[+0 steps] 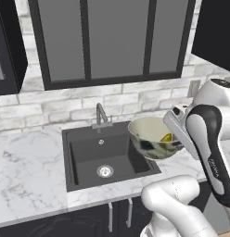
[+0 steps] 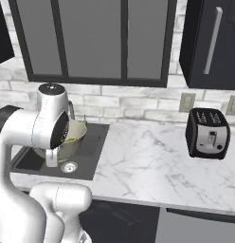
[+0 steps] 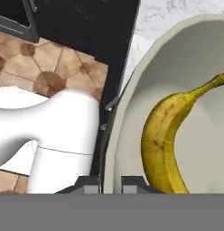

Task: Pick the banana from the cabinet and place it in the bowl. Then pick the bowl and place it in the sink. Then turn on the sink facuet.

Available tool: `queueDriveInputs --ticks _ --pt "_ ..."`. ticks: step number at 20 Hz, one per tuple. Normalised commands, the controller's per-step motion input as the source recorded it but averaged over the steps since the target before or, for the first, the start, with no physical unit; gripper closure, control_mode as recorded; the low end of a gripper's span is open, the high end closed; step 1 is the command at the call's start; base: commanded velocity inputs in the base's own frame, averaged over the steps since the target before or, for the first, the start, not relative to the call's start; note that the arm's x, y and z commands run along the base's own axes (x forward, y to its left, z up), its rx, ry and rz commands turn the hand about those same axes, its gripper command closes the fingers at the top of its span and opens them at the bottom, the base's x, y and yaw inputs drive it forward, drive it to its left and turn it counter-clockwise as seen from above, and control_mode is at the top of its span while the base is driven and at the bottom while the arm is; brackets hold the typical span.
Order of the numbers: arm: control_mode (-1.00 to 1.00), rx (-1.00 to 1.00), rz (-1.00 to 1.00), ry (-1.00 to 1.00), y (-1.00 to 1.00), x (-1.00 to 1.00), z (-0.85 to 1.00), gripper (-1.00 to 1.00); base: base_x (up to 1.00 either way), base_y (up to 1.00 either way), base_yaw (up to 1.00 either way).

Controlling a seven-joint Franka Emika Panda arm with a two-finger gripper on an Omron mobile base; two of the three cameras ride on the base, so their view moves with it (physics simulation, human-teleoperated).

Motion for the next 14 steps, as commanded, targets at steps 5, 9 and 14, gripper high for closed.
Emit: queueDriveInputs --ticks 5,9,14 --pt "-1.0 -0.17 0.34 0.0 0.29 0.42 -0.62 1.0 0.0 0.0 0.0" --pt "-1.0 -0.09 0.06 -0.03 0.38 0.05 -0.11 1.0 0.0 0.0 0.0" --pt "-1.0 -0.01 0.03 0.0 0.05 0.37 -0.13 1.0 0.0 0.0 0.0"
